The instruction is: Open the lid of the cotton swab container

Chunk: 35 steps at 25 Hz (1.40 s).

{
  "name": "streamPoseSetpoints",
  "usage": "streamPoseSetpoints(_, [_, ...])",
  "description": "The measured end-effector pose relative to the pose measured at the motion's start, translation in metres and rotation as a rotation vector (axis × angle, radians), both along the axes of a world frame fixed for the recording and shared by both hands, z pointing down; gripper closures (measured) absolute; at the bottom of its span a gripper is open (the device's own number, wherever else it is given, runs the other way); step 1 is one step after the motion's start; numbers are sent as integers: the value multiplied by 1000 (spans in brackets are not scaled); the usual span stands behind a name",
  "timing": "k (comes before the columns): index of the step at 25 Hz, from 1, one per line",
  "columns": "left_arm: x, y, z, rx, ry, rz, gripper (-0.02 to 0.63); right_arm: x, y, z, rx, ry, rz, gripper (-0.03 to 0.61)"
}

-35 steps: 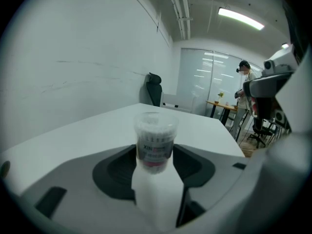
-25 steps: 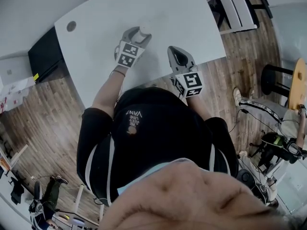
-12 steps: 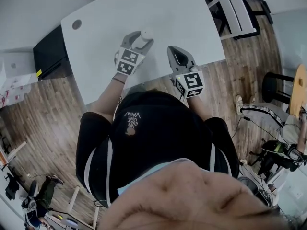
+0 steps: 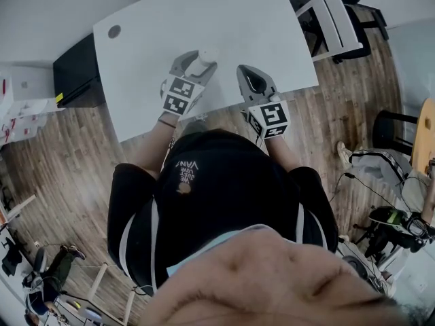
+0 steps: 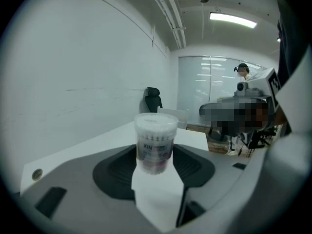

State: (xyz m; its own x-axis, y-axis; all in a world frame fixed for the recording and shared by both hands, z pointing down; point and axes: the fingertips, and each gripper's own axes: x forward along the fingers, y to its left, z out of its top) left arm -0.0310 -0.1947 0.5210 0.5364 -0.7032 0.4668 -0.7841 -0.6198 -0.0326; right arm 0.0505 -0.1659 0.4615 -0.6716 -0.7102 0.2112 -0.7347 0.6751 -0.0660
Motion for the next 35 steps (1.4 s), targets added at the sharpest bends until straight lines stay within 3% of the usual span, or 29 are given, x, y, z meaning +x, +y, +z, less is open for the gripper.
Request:
streamPoseSetpoints(15, [15, 43, -23, 36, 1, -29, 373, -2, 27, -18, 58, -17, -84, 566])
streamPoseSetpoints(25, [23, 68, -26, 38, -34, -12, 373, -16, 53, -28, 75, -37, -194, 563])
streamPoseSetpoints(26, [23, 70, -25, 36, -38, -10, 373, -17, 54, -27, 70, -32, -205, 551])
streamPoseSetpoints(28, [24, 72, -24, 34, -43, -5, 373, -21, 56, -26, 65, -25, -226, 415])
streamPoseSetpoints(35, [30, 80, -22, 36, -86, 22, 373, -34, 67, -28, 60, -7, -315, 346])
